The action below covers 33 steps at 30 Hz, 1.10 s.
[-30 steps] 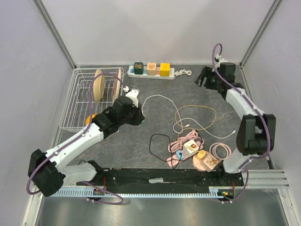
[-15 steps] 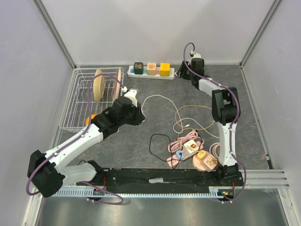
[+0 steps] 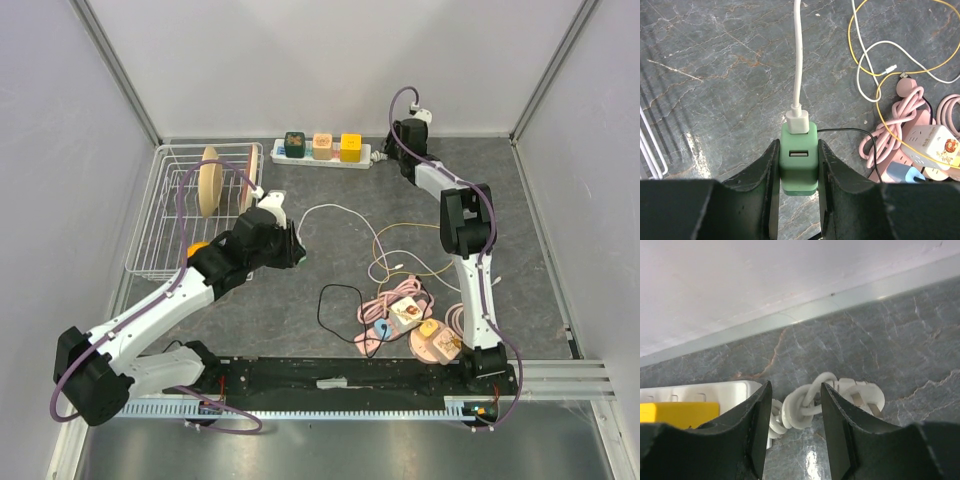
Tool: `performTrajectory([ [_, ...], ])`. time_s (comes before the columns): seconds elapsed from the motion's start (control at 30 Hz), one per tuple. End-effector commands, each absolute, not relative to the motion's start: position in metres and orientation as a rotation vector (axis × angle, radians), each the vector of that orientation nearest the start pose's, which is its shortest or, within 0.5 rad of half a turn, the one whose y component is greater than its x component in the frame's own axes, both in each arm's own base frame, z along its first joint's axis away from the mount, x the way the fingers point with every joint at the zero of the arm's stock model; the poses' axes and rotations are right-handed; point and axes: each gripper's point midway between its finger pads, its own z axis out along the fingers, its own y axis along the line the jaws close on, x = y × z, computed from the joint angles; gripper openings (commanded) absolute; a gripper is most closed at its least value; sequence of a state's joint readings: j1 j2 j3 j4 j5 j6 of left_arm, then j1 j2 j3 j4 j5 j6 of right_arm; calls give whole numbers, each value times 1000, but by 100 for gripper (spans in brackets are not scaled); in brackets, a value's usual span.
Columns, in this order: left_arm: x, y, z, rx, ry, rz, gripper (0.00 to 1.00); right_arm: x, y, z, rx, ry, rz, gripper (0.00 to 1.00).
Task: Insert the plug
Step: Adjust the socket at the center of the board.
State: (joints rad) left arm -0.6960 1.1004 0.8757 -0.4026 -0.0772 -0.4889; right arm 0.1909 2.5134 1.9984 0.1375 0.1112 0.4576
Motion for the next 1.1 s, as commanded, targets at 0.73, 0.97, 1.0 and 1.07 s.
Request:
performTrajectory([
  [0.73,261,-205,209,258,2074,-507,2,559,66,100,501,2040,305,0],
  [0.97,271,-218,222,381,1921,-537,2,424,54,54,545,2267,270,0],
  [1.0,272,-220,223,403,1907,-536,2,414,55,67,550,2239,292,1],
  [1.07,276,-224,227,406,1883,-545,2,385,50,57,570,2266,269,3],
])
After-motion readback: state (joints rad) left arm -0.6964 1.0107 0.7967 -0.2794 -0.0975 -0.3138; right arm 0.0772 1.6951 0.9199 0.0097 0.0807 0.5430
